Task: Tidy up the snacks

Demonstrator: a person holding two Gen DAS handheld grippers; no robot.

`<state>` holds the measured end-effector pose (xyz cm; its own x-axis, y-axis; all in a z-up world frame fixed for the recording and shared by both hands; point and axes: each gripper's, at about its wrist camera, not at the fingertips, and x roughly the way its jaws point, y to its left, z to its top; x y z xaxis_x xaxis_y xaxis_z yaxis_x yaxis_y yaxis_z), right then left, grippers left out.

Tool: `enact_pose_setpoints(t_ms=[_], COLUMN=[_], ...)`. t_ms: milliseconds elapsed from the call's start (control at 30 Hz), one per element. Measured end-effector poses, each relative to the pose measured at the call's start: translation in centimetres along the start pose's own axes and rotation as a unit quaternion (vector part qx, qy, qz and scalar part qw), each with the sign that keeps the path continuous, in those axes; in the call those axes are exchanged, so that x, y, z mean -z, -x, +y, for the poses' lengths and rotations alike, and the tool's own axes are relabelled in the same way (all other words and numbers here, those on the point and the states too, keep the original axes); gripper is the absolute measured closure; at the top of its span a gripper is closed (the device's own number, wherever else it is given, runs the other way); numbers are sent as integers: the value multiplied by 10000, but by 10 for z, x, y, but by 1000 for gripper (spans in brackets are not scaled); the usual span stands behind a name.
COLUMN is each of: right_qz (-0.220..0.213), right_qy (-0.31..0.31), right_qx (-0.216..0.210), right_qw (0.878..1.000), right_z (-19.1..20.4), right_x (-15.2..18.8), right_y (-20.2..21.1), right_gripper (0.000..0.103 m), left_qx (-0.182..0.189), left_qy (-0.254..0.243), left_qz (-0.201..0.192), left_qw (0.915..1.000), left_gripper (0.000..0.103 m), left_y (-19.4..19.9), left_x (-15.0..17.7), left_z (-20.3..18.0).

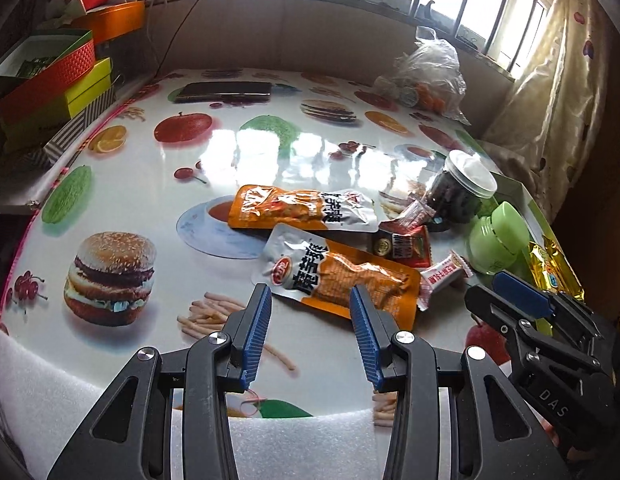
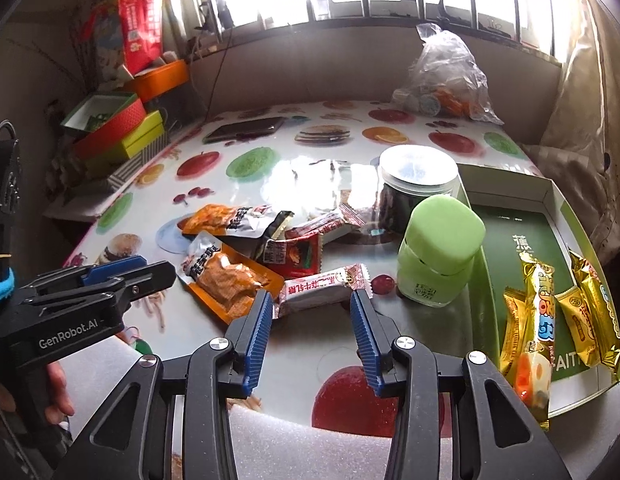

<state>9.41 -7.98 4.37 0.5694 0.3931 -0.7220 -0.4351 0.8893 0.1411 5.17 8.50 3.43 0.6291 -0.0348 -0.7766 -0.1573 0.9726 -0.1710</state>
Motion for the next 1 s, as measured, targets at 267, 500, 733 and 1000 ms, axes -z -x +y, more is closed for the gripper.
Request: enact_pose_setpoints(t_ms=[267,500,733,1000], right_qz=[151,516,775,949], right_qy=[429,597,476,289], right_qx=[-317,-550,-1009,-1651], right_qw=[9985,9954,9907,9813], right_z=[27,43,54,66], right_x=[-8,-10,1,10], right_y=[-27,-54,-56,-50], right_gripper=[62,62,62,62], left_qx=[-62,-138,-209,-169], left_qy=[223,377,512,621], left_qz=[94,160,215,320], left_qw=[9997,9991,9982,9974], left_gripper=[61,61,61,61], left_y=[-7,-11,-13,-16], left_x=[1,1,-1,-1], left_z=[19,36,47,49])
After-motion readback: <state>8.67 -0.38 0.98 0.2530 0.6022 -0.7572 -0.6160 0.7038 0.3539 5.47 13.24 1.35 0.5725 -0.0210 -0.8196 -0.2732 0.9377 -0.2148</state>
